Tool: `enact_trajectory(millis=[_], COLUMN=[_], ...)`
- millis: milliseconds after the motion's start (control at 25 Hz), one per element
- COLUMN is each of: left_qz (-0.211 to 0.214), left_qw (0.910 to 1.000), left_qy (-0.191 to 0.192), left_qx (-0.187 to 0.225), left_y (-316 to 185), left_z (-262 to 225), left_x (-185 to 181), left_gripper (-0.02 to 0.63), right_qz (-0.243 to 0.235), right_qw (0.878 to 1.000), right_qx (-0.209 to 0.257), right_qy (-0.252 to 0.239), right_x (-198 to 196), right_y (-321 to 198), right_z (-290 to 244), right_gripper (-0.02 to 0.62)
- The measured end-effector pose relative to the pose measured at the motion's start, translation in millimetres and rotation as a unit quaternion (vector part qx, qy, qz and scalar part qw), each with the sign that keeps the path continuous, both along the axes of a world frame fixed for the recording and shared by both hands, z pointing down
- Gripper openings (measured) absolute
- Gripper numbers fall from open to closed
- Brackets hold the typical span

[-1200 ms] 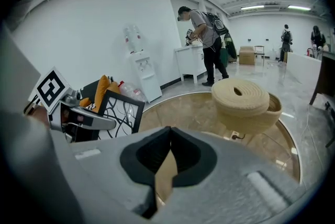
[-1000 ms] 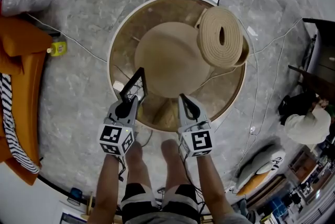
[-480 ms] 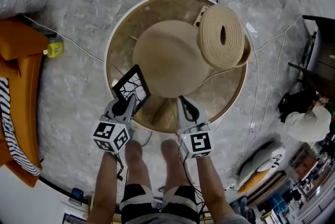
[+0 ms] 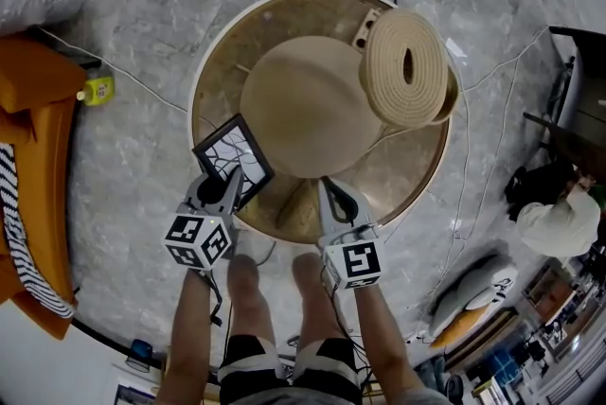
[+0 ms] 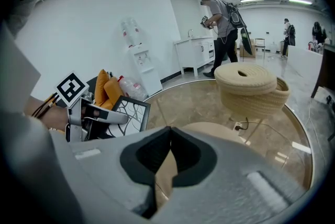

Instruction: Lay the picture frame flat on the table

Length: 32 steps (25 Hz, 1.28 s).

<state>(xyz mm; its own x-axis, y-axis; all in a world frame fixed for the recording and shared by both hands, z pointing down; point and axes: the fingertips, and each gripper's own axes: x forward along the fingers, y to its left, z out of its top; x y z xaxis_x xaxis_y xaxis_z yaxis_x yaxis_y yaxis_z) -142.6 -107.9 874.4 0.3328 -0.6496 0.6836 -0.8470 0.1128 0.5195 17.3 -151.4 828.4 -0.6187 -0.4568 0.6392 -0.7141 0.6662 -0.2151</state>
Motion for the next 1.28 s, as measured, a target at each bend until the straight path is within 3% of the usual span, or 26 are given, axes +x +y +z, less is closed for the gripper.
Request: enact_trajectory(millis=[400,880,1280], left_qz=[-0.006,-0.03,-0.032], left_qw=[0.9997,0.997,0.9931], left_qy=[0.002,-0.028,-0.068], left_qx=[-0.023,-0.065,-0.089], left_y=[-1.0,2.6,0.6], left_z=[18.5,34.1,35.6], left_x=[-3.8,-12.4,-11.9], left_gripper=[0.146,0.247,0.293], right_qz=[-0.002,-0.008,0.0], right_qw=[1.0,1.0,1.0], right_qx=[-0.005,-0.016,-0.014], right_qy=[-0.002,-0.007,-0.01], right_x=[-5.0,-9.8,0.5], right_y=[-3.3,-2.4,-1.9], right_z=[5.4,5.2,2.3], right_gripper=[0.0,0.0,0.0])
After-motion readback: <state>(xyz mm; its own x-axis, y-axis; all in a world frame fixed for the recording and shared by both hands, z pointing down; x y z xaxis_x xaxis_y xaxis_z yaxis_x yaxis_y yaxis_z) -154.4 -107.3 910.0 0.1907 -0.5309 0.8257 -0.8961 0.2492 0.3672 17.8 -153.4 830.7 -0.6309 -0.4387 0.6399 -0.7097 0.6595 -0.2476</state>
